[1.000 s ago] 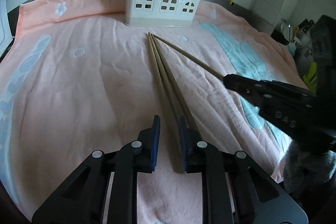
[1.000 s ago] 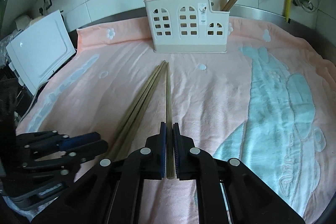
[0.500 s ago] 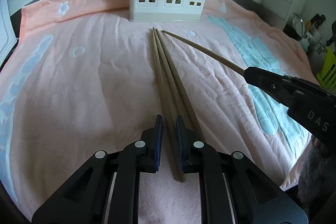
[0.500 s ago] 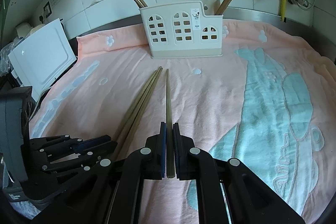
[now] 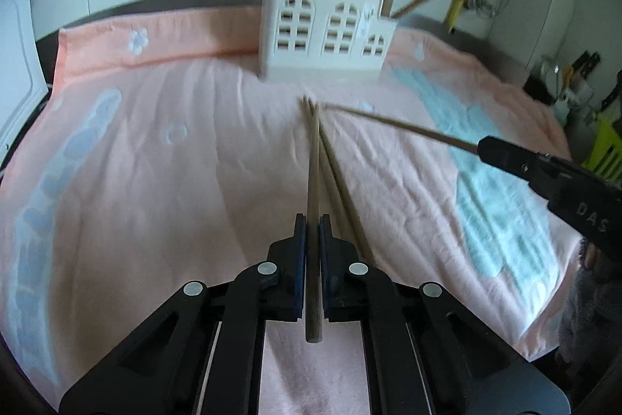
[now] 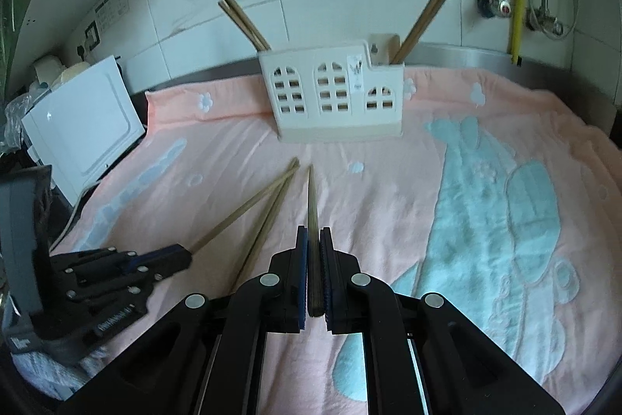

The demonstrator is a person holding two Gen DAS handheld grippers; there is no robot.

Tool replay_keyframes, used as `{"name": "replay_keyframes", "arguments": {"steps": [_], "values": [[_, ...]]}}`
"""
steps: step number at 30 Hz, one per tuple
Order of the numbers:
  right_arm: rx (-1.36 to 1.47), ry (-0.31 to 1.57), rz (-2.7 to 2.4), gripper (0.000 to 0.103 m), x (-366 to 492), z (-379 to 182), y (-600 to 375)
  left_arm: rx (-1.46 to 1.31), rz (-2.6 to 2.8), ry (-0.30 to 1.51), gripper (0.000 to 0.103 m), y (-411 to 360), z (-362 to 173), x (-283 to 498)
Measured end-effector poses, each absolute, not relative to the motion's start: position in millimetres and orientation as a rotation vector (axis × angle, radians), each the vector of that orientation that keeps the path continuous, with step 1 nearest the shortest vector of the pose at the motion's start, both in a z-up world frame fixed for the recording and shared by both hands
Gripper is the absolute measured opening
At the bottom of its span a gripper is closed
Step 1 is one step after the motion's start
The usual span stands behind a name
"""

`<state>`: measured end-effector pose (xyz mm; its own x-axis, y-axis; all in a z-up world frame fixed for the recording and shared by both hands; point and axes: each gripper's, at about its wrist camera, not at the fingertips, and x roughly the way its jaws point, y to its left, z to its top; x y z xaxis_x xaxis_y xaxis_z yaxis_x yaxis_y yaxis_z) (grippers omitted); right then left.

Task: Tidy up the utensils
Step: 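Close the right tool on a chopstick while the left tool grasps another chopstick, then lift the left tool's chopstick over the white holder while the right tool carries its chopstick there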

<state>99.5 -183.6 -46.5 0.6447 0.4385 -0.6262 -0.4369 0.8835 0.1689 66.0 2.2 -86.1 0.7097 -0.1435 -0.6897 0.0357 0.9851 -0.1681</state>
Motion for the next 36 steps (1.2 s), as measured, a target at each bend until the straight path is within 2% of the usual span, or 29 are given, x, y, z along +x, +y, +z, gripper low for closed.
{"name": "replay_keyframes", "arguments": {"steps": [17, 36], "values": [[-0.008, 0.647, 0.588, 0.006, 140, 31, -178, -0.15, -0.189, 0.593, 0.005, 17, -13, 78], [-0.088, 0.553, 0.568, 0.006, 168, 95, -181, -0.07, -0.246, 0.556, 0.005, 24, 56, 103]]}}
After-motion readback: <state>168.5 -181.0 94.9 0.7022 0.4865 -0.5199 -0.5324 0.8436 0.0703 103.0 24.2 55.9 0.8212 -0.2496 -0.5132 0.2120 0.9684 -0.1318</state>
